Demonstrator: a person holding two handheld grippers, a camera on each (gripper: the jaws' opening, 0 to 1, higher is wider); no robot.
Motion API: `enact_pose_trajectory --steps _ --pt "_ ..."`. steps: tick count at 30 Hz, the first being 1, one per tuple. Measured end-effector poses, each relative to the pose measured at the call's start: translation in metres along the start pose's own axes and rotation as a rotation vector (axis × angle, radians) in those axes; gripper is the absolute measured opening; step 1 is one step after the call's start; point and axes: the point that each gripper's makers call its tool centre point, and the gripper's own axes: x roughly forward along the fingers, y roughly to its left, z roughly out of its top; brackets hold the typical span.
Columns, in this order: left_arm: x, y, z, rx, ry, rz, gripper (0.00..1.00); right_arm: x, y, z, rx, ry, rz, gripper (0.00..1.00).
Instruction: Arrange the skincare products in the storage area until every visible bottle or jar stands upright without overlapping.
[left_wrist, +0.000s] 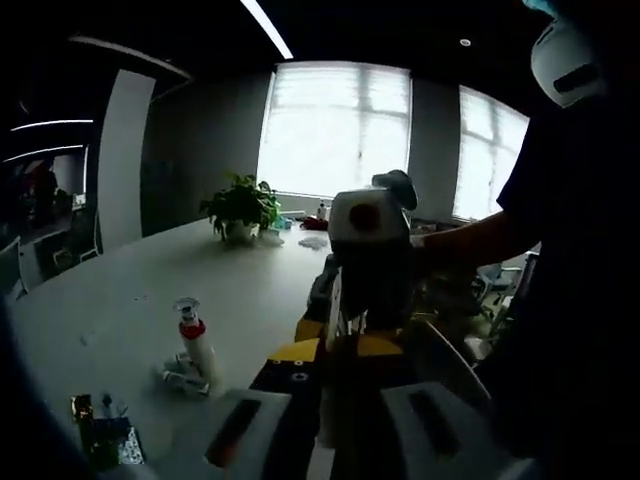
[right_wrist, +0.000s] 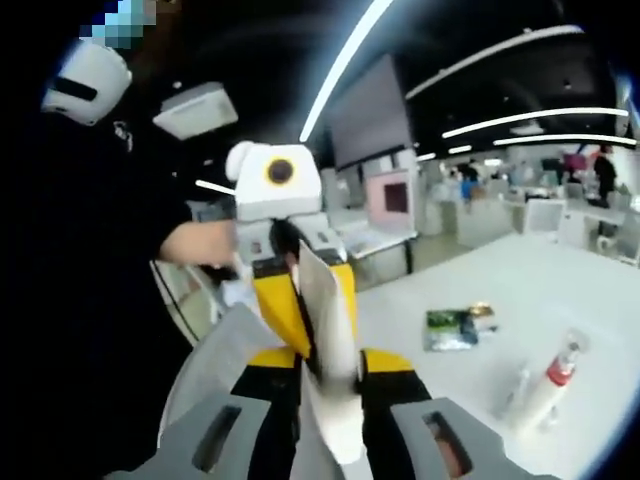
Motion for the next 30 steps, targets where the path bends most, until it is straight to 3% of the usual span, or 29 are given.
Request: enact_pose_trajectory --steps 8,16,21,30 --pt "0.015 0.012 -0.008 0.047 0.031 -0.016 0.15 0.001 -0.019 -0.011 -0.008 0.039 -0.056 0.15" --pt "0.027 0.039 -0.027 0.077 0.076 -0.005 0.15 0.015 -0.056 -0.034 -0.092 0.163 -0.077 0.14" --pt "0.034 0.067 -0.037 0.059 0.067 0.006 0.15 0.021 -0.079 -0.041 -0.068 0.186 -0.104 0.15" --pt "0.057 0.098 -0.050 0.065 0.048 -0.001 0.15 0.020 -0.121 -0.059 -0.046 0.216 -0.196 0.17"
